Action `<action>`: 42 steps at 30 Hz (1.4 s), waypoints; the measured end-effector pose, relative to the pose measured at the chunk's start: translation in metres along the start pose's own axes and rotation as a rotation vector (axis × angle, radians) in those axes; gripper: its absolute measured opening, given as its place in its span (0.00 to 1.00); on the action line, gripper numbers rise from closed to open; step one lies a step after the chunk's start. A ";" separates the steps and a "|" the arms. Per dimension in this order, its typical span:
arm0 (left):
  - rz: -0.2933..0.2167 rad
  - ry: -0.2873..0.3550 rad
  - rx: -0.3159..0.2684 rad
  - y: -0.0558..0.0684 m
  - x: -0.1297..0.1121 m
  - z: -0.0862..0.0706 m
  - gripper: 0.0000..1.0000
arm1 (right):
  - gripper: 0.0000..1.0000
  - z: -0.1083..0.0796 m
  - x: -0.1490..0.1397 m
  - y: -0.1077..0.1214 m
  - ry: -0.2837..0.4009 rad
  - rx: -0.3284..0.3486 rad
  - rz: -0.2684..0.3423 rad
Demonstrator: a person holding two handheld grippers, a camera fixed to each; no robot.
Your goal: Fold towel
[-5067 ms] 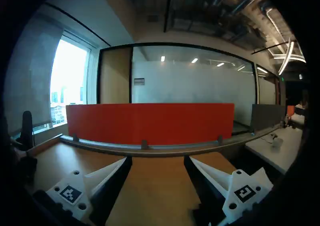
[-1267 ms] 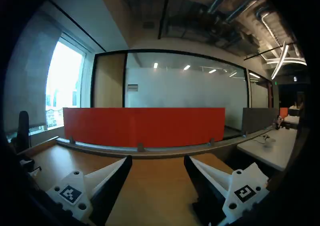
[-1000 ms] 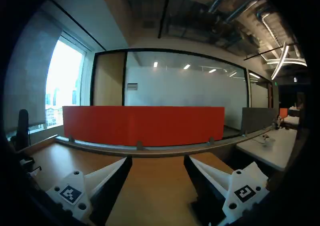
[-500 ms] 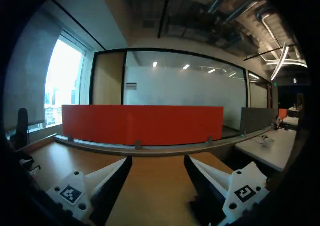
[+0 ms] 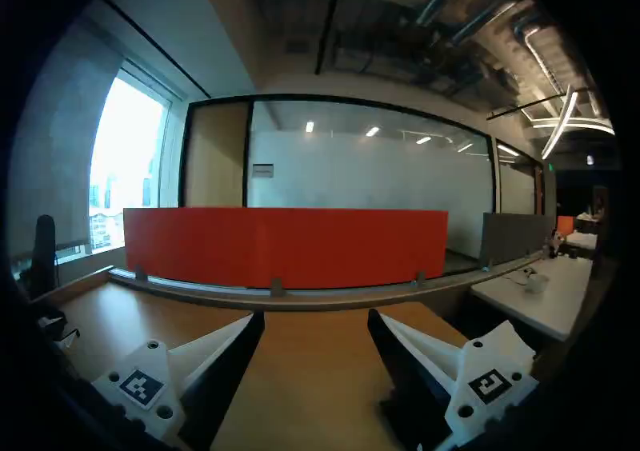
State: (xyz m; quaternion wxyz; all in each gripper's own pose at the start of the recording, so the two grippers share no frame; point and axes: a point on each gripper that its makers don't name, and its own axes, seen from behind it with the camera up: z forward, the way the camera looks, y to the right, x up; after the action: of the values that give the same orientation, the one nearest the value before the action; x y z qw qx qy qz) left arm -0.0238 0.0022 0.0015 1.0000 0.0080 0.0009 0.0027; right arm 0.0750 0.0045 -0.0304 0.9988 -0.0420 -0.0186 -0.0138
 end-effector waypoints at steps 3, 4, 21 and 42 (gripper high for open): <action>0.000 0.000 0.000 0.001 0.000 0.000 0.96 | 1.00 0.000 0.001 -0.001 0.003 0.000 -0.002; -0.001 0.000 0.000 0.001 0.000 0.000 0.96 | 1.00 0.001 0.003 -0.001 0.004 0.001 -0.002; -0.001 0.000 0.000 0.001 0.000 0.001 0.96 | 1.00 0.002 0.037 0.006 0.047 0.015 -0.006; -0.001 0.001 0.000 0.000 -0.002 0.001 0.96 | 1.00 0.022 0.026 0.009 0.085 0.068 0.038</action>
State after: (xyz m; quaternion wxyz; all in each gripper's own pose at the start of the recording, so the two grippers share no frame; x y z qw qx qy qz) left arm -0.0254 0.0024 0.0025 1.0000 0.0082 0.0012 0.0022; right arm 0.0999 0.0149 -0.0085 0.9997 -0.0076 0.0244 0.0038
